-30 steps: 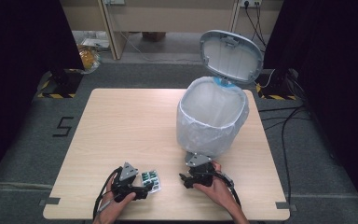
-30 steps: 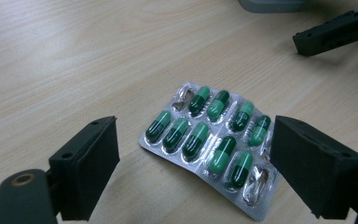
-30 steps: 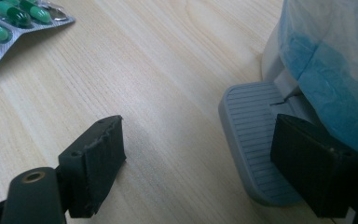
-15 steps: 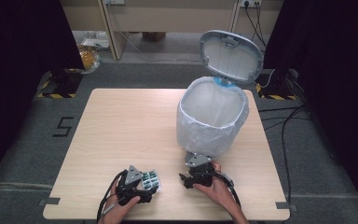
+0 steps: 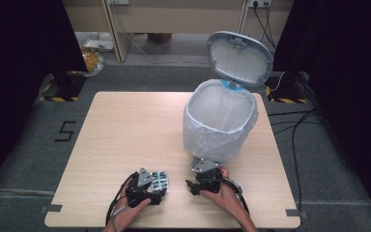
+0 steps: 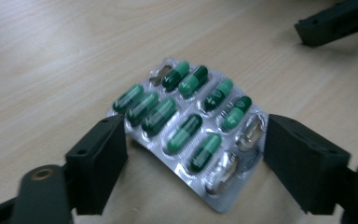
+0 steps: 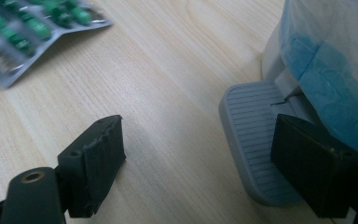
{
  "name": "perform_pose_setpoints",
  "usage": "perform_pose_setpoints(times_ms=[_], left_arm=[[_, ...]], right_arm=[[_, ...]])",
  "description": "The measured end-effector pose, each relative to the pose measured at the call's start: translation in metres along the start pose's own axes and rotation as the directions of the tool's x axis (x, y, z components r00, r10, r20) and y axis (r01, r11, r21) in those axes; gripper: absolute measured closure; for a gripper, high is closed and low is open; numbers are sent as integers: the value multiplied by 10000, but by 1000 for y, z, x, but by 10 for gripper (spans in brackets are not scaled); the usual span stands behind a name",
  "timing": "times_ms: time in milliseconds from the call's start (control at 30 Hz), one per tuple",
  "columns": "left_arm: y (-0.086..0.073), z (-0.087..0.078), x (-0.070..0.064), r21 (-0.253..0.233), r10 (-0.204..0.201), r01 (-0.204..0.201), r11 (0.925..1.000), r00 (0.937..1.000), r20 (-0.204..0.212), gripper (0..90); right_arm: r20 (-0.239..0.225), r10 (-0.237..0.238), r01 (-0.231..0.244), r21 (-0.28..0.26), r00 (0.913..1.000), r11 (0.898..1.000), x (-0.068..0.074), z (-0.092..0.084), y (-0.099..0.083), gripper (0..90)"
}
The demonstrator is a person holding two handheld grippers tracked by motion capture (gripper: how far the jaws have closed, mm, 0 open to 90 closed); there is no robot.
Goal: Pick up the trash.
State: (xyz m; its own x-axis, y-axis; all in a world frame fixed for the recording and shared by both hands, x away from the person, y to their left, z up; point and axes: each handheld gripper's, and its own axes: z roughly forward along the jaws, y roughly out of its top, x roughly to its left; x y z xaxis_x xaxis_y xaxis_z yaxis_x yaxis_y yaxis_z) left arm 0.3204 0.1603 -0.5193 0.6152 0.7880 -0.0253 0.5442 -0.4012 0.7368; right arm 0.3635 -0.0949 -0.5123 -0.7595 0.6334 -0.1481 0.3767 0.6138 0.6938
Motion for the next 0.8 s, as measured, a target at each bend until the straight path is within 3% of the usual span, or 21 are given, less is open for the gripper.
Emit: perform_pose_setpoints(times_ms=[167, 300, 467, 600, 800], left_arm=[[0, -3, 14, -11, -91, 91, 10000, 10000, -27, 313], [1, -7, 22, -125, -270, 270, 9996, 9996, 11, 318], [3, -4, 17, -87, -564, 567, 9984, 9978, 343, 223], [6, 3, 12, 33, -803, 802, 9968, 9961, 356, 151], [17, 14, 11, 160, -809, 805, 9966, 9965, 220, 149]], right_arm=[[5, -4, 4, -7, 10000, 10000, 0, 0, 0, 175], [6, -6, 6, -4, 10000, 10000, 0, 0, 0, 175], [-7, -21, 21, 1, 10000, 10000, 0, 0, 0, 175], [-17, -37, 37, 2, 10000, 10000, 0, 0, 0, 175], [-39, -58, 58, 15, 10000, 10000, 0, 0, 0, 175]])
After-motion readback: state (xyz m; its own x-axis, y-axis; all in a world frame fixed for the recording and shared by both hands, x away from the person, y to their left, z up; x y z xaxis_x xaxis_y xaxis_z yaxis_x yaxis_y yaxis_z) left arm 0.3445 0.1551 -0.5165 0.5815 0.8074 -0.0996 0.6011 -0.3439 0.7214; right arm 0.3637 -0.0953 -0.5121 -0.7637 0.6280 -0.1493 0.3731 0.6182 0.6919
